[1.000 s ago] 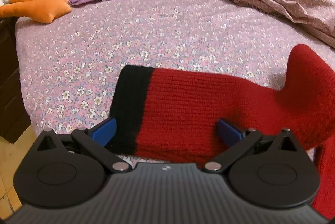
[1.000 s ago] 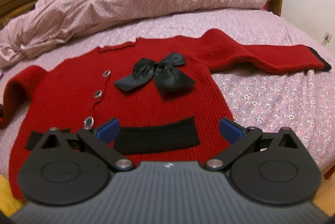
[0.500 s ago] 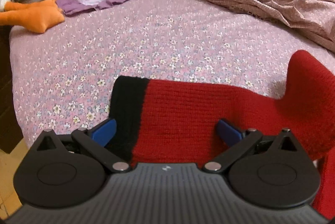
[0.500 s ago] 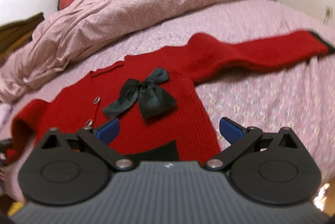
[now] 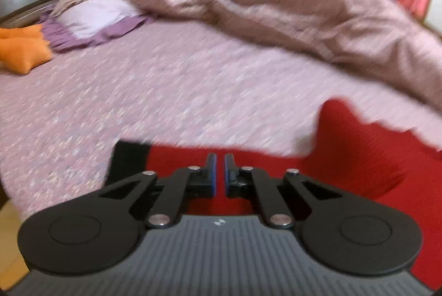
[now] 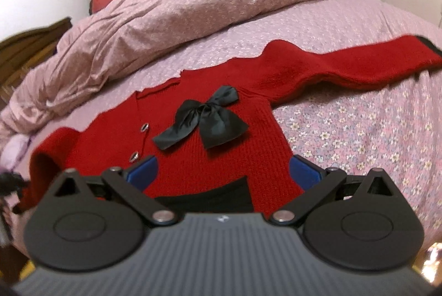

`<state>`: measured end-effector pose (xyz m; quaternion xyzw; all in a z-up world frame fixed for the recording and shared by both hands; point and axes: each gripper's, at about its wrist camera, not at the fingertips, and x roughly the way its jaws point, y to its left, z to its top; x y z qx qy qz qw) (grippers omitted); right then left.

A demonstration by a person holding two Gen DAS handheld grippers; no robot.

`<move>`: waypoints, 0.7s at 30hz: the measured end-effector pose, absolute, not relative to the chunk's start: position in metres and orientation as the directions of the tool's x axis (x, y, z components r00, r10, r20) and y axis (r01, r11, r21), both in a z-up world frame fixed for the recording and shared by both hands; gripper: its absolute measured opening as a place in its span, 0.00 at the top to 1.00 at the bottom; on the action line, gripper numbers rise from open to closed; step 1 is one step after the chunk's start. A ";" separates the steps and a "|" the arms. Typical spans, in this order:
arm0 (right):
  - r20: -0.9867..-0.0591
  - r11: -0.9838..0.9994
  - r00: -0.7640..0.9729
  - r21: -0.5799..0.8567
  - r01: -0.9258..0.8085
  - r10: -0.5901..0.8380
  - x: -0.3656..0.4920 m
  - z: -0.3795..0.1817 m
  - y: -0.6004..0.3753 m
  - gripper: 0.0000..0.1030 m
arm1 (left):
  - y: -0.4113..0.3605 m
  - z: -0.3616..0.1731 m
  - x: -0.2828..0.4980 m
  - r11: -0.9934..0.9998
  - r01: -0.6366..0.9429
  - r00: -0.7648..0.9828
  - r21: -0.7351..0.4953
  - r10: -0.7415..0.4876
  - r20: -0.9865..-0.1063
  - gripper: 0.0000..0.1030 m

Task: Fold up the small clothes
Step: 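Lift the sleeve with the left gripper and carry it across the cardigan body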

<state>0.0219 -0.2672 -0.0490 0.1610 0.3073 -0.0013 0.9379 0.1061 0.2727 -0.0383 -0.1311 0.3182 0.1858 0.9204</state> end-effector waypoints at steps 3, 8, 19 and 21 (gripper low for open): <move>-0.574 0.951 0.812 0.298 0.088 0.104 0.020 -0.049 -0.265 0.00 | 0.260 -0.010 0.102 0.920 -0.381 0.771 -0.085 0.266 -0.579 0.94; -0.568 0.947 0.812 0.314 0.063 0.134 0.013 -0.048 -0.260 0.00 | 0.268 0.010 0.101 0.907 -0.407 0.739 -0.107 0.257 -0.623 0.93; -0.567 0.946 0.809 0.321 0.043 0.156 0.010 -0.049 -0.250 0.00 | 0.310 -0.045 0.051 0.783 -0.473 0.659 -0.403 0.011 -0.752 0.92; -0.569 0.948 0.808 0.315 0.040 0.154 0.010 -0.049 -0.248 0.00 | 0.312 -0.058 0.049 0.728 -0.493 0.652 -0.477 -0.054 -0.756 0.92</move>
